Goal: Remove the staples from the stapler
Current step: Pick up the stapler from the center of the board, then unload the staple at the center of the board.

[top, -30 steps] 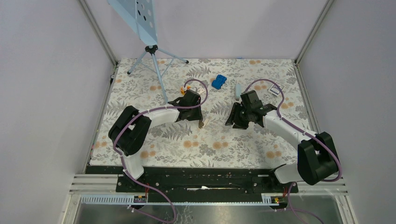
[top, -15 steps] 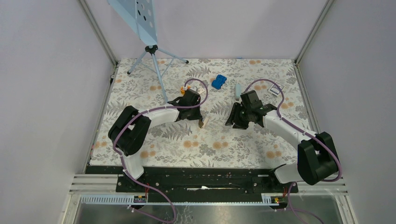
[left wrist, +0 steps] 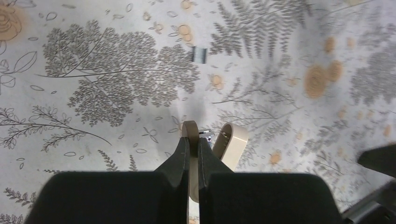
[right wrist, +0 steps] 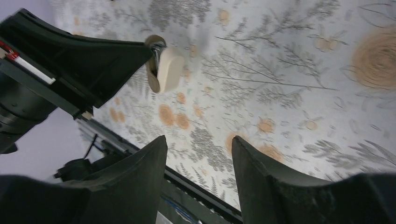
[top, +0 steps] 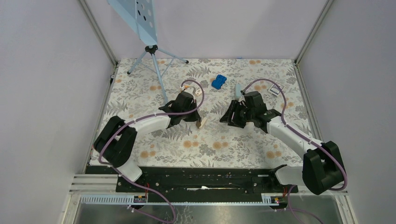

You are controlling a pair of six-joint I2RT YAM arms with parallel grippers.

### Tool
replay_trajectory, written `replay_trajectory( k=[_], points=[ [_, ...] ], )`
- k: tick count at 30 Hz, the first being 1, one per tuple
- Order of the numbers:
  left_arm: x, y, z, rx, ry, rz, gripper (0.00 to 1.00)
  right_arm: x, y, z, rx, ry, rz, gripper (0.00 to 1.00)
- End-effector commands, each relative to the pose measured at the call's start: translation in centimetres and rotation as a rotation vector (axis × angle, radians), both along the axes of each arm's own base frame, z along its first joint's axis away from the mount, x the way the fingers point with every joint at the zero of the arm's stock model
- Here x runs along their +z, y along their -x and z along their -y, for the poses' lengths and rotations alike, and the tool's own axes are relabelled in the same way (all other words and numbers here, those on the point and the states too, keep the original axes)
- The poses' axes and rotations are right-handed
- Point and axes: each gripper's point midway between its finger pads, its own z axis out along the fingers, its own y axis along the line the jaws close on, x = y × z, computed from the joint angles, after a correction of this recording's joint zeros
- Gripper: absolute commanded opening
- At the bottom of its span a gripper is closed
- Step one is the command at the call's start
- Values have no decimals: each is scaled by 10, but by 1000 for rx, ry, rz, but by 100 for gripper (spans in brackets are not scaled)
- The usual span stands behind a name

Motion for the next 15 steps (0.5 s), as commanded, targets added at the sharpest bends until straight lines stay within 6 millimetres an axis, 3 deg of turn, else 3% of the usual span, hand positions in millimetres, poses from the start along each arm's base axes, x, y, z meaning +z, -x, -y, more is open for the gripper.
replay_trajectory(
  k=[1, 8, 15],
  points=[
    [51, 1, 20, -87, 145, 151, 0, 34, -5, -30, 57, -219, 113, 62],
    [85, 24, 20, -74, 292, 213, 0, 61, -8, -42, 44, -446, 318, 73],
    [111, 29, 16, -20, 394, 244, 0, 73, 0, -57, 72, -445, 511, 80]
  ],
)
